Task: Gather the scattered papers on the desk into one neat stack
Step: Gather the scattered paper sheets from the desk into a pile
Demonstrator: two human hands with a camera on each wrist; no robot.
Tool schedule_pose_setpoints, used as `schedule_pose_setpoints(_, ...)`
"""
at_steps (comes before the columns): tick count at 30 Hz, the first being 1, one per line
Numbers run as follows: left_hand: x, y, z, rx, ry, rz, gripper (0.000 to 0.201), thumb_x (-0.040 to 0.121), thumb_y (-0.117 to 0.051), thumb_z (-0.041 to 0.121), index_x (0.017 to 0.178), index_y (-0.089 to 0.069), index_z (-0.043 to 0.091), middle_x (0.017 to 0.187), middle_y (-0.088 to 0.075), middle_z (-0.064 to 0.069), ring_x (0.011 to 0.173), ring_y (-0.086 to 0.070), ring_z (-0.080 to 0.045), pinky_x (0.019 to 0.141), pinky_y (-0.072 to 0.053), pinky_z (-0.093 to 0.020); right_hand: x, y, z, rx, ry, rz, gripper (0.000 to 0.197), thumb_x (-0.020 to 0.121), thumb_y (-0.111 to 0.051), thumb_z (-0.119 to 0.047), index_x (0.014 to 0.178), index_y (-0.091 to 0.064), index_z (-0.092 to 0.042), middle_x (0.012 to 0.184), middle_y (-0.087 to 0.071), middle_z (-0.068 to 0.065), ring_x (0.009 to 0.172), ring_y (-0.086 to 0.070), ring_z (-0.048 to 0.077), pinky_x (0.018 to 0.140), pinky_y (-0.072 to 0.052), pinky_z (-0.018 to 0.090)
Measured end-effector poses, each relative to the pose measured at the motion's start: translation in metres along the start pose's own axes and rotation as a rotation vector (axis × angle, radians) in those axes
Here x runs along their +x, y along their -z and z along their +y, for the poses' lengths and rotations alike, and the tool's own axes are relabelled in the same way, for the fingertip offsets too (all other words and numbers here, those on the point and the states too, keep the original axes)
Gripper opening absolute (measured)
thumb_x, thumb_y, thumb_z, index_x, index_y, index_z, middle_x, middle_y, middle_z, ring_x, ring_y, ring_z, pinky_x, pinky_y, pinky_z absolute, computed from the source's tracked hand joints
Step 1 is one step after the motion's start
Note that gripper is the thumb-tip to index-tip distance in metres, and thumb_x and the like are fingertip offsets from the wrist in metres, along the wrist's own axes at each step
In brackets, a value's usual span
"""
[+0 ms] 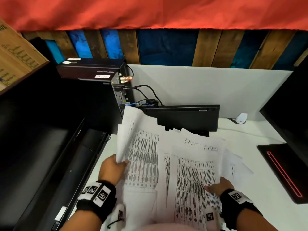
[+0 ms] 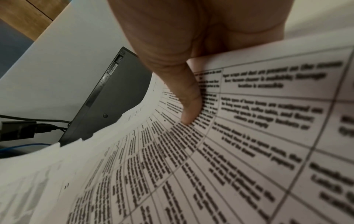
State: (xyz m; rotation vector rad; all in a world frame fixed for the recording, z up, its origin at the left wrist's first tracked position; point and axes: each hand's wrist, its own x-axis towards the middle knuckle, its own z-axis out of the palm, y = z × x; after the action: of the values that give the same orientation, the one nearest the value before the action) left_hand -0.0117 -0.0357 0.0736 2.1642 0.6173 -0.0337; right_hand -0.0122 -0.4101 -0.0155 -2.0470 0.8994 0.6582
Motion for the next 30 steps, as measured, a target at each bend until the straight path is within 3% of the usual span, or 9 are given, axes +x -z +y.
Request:
schedule_pose_setpoints(5, -0.006, 0.052, 0.035, 0.116, -0.186, 0.133, 0.006, 0.082, -0.070, 0.025, 0.081, -0.064, 0.023, 0.064, -0.065, -0.002, 0.060, -0.061, -0.022, 0.057, -0.049, -0.032, 0.001, 0.002, 0.001, 0.005, 0.009, -0.020, 0.095, 0.081, -0.074, -0.020, 0.150, -0.011, -0.004, 0.159, -0.015, 0.011, 0.145, -0.021, 0.027, 0.116, -0.020, 0.033)
schedule_pose_setpoints(9, -0.016, 0.092, 0.069, 0.086, -0.286, 0.277, 0.009, 0.084, -0.068, 0.027, 0.087, -0.067, 0.018, 0.072, -0.068, -0.006, 0.069, -0.064, -0.027, 0.067, -0.055, -0.040, -0.002, 0.002, 0.001, 0.012, 0.003, -0.030, 0.095, 0.081, -0.074, -0.020, 0.151, -0.010, -0.005, 0.159, -0.013, 0.009, 0.146, -0.019, 0.026, 0.117, -0.018, 0.032)
schedule_pose_setpoints(13, -0.021, 0.109, 0.095, -0.072, -0.313, 0.341, 0.021, 0.084, -0.069, 0.025, 0.080, -0.062, 0.006, 0.064, -0.059, -0.006, 0.058, -0.054, -0.022, 0.054, -0.041, -0.024, 0.000, 0.002, 0.002, 0.056, -0.002, -0.051, 0.094, 0.082, -0.073, -0.017, 0.151, -0.011, -0.004, 0.159, -0.012, 0.010, 0.146, -0.017, 0.026, 0.117, -0.015, 0.031)
schedule_pose_setpoints(15, -0.021, 0.105, 0.099, -0.202, -0.317, 0.340, 0.023, 0.084, -0.070, 0.023, 0.080, -0.059, 0.003, 0.064, -0.056, -0.006, 0.057, -0.051, -0.022, 0.055, -0.040, -0.022, 0.000, 0.002, 0.003, 0.088, 0.003, -0.056, 0.093, 0.081, -0.074, -0.014, 0.151, -0.012, -0.004, 0.159, -0.013, 0.011, 0.146, -0.018, 0.027, 0.117, -0.016, 0.032)
schedule_pose_setpoints(19, -0.012, 0.068, 0.085, -0.438, -0.227, 0.169, 0.015, 0.085, -0.070, 0.015, 0.093, -0.062, 0.006, 0.069, -0.062, -0.006, 0.061, -0.058, -0.022, 0.064, -0.051, -0.032, -0.004, 0.004, 0.006, 0.116, 0.001, -0.053, 0.089, 0.082, -0.071, -0.009, 0.151, -0.015, -0.005, 0.158, -0.018, 0.012, 0.144, -0.023, 0.029, 0.117, -0.019, 0.035)
schedule_pose_setpoints(22, -0.002, 0.015, 0.061, -0.350, -0.069, -0.026, 0.024, 0.083, -0.072, 0.014, 0.098, -0.060, -0.001, 0.066, -0.058, -0.010, 0.056, -0.054, -0.023, 0.053, -0.047, -0.029, -0.007, 0.004, 0.008, 0.116, 0.028, -0.050, 0.092, 0.073, -0.073, -0.015, 0.148, -0.023, -0.003, 0.151, -0.033, 0.017, 0.136, -0.038, 0.032, 0.113, -0.031, 0.036)
schedule_pose_setpoints(24, -0.004, -0.023, 0.047, -0.239, -0.025, -0.140, 0.028, 0.083, -0.072, 0.012, 0.103, -0.060, -0.003, 0.073, -0.062, -0.011, 0.058, -0.055, -0.023, 0.054, -0.048, -0.029, -0.008, 0.003, 0.010, 0.140, 0.039, -0.046, 0.086, 0.079, -0.068, -0.018, 0.148, -0.020, -0.002, 0.151, -0.032, 0.019, 0.137, -0.036, 0.032, 0.113, -0.030, 0.035)
schedule_pose_setpoints(27, -0.005, -0.071, 0.020, 0.038, 0.045, -0.293, 0.047, 0.083, -0.069, 0.008, 0.124, -0.049, 0.000, 0.113, -0.063, -0.015, 0.093, -0.060, -0.025, 0.080, -0.049, -0.029, -0.006, 0.000, 0.013, 0.204, 0.061, -0.011, 0.066, 0.098, -0.046, -0.033, 0.148, -0.018, 0.001, 0.154, -0.026, 0.020, 0.141, -0.029, 0.032, 0.115, -0.024, 0.035)
schedule_pose_setpoints(30, -0.013, -0.100, 0.007, 0.234, 0.139, -0.473, 0.087, 0.084, -0.068, 0.016, 0.149, -0.013, 0.001, 0.152, -0.031, -0.017, 0.138, -0.036, -0.027, 0.112, -0.031, -0.028, -0.010, -0.001, 0.012, 0.236, 0.089, 0.005, 0.068, 0.098, -0.033, -0.047, 0.147, -0.021, -0.001, 0.153, -0.029, 0.019, 0.141, -0.030, 0.031, 0.112, -0.024, 0.032)
